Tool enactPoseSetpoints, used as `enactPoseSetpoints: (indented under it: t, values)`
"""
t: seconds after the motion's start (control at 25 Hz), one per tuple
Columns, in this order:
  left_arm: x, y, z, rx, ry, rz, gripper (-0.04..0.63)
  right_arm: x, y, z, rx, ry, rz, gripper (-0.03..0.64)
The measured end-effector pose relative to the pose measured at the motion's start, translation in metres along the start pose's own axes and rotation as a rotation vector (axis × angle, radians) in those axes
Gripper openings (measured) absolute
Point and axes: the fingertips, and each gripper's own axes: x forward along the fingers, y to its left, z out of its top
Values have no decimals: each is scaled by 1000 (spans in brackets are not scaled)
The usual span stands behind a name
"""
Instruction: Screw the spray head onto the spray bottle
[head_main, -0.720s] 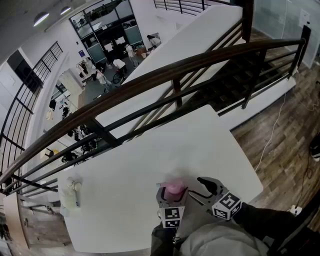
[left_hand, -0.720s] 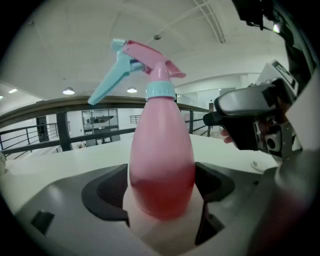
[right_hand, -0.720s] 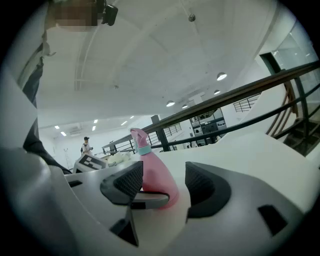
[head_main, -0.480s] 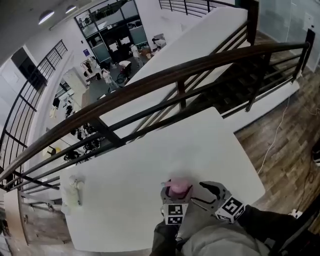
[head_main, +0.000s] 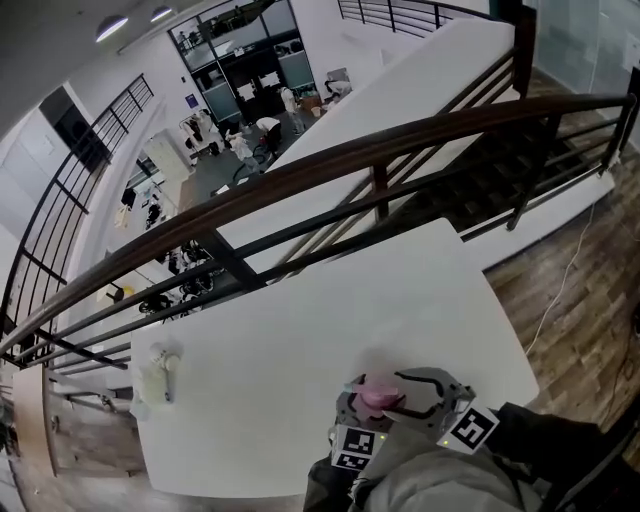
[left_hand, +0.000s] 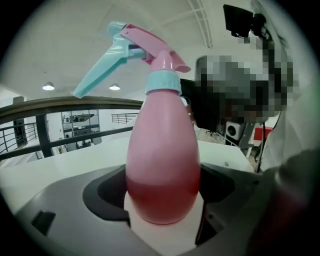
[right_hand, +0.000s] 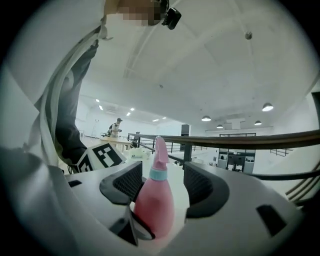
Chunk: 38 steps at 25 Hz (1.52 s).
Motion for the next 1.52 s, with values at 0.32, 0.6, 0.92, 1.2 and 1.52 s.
enactPoseSetpoints:
  t: [0.32, 0.6, 0.92, 1.2, 1.52]
  values:
    - [4, -20, -19, -5, 56, -23, 408, -6, 3, 8, -86, 36, -25, 97]
    - [6, -16, -17, -38, 103, 32, 408, -12, -10, 17, 323, 23, -88, 74]
    - [8, -14, -14, 22, 153, 9, 407, -6, 12, 28, 379, 18, -60, 74]
    - [0, -23, 8, -12, 42, -65, 408, -30, 7, 93, 222, -185, -94, 74]
    - [-15, -34, 22, 54, -7, -199, 407, -24, -11, 39, 52, 90, 6, 273]
